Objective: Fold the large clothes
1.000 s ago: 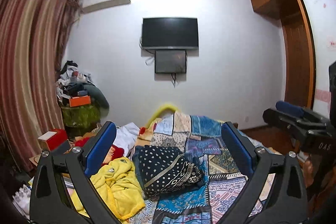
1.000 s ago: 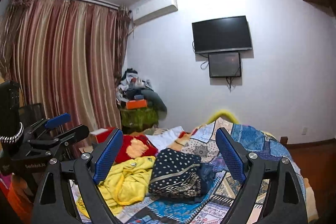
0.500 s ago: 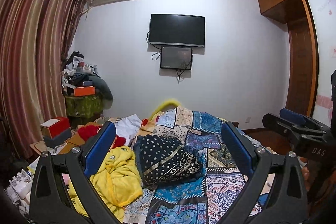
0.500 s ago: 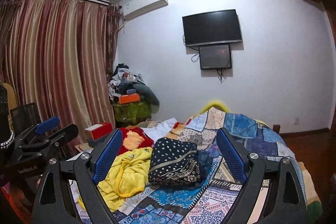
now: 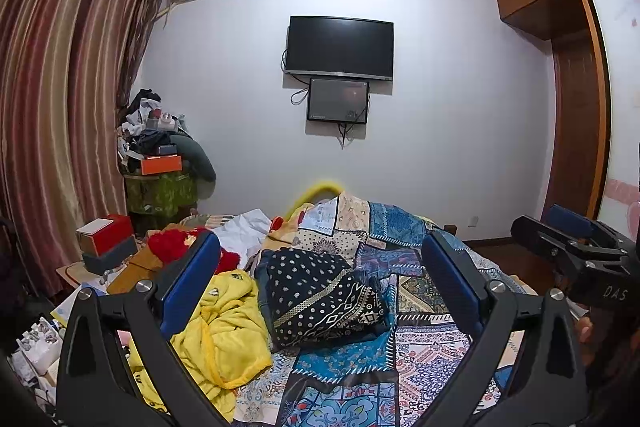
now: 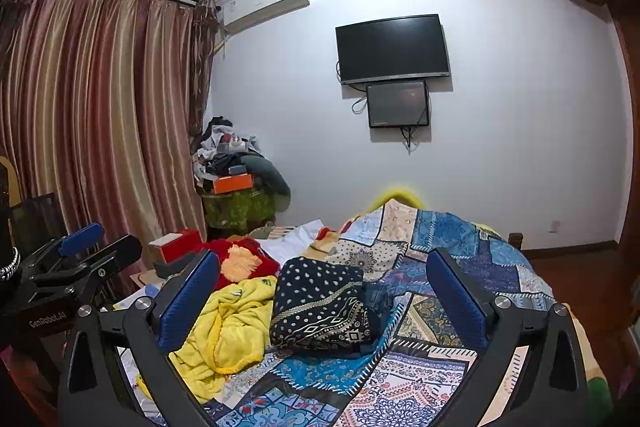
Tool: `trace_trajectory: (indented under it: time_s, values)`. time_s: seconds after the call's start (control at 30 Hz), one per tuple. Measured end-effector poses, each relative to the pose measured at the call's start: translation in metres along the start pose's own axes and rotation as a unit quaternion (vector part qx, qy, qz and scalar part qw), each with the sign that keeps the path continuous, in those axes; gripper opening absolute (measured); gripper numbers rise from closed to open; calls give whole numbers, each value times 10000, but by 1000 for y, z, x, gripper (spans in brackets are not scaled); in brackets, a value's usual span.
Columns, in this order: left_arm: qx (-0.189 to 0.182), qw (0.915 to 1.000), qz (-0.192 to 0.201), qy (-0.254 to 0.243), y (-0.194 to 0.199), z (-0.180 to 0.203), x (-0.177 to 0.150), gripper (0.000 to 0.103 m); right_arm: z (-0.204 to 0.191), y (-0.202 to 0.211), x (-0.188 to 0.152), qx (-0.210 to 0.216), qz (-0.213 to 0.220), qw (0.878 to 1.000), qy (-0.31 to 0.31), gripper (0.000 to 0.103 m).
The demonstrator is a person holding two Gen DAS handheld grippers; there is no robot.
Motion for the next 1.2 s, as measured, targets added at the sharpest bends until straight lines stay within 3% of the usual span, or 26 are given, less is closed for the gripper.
trace_trajectory:
  time_s: [1.2]
  values:
    - [-151,9996,-239,-76,-16,13,-6,102,5,2,1,-137,-21,9999,-102,103]
Point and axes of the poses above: each gripper's, at about its wrist camera, not at the fingertips, and y roughly against the way its jaws point, z to its right, x to its top, the point moved 6 cm from there along -y, roughly the way its jaws point, and after that the axes turned 3 degrees about -z, right-handed, at the moved point
